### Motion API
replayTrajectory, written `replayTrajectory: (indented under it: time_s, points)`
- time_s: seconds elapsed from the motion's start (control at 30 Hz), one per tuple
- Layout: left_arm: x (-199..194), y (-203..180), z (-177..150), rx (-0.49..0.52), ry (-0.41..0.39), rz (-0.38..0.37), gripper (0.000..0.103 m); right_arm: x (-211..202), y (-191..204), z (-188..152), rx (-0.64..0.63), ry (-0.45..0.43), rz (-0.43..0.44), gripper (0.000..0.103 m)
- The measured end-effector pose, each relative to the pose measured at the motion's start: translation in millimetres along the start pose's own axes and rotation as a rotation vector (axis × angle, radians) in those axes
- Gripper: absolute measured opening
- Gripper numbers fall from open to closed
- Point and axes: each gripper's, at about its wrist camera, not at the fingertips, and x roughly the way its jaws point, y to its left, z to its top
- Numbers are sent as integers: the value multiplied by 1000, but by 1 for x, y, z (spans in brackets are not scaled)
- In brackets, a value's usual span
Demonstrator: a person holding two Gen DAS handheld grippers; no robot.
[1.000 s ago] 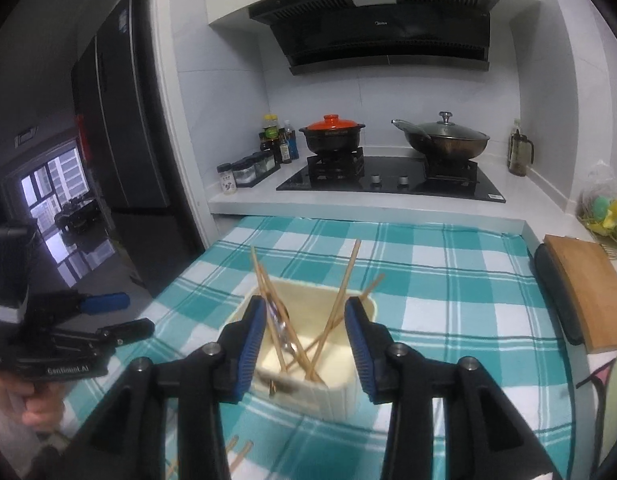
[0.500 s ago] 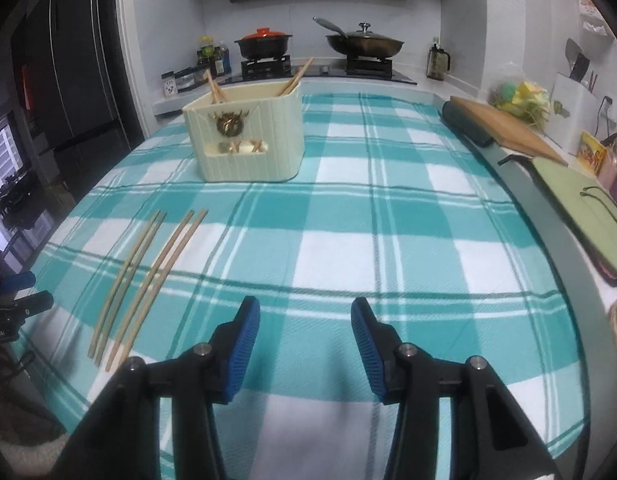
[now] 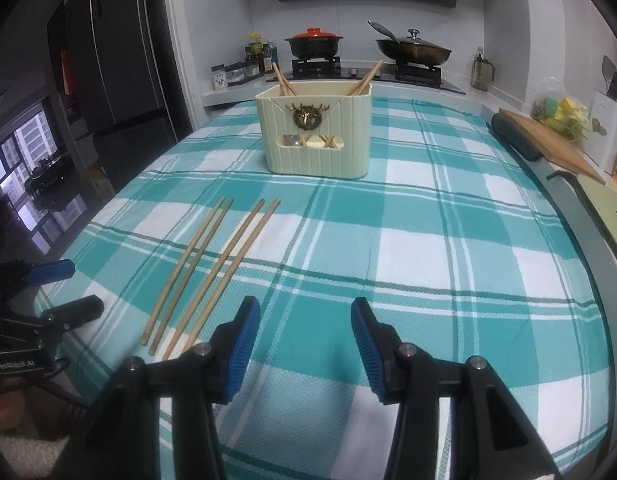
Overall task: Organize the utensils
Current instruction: 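Move both open tools back over the remaining chopsticks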
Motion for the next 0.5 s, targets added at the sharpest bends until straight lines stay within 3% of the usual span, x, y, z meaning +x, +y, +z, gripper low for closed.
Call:
replayTrajectory:
  time_s: [0.17,0.5]
  points:
    - [1,15,7,-48,-3,9,77,4,-12,1,50,18,-6,48]
    - [11,50,3,-173,35,21,77,13,2,4,21,37,-2,48]
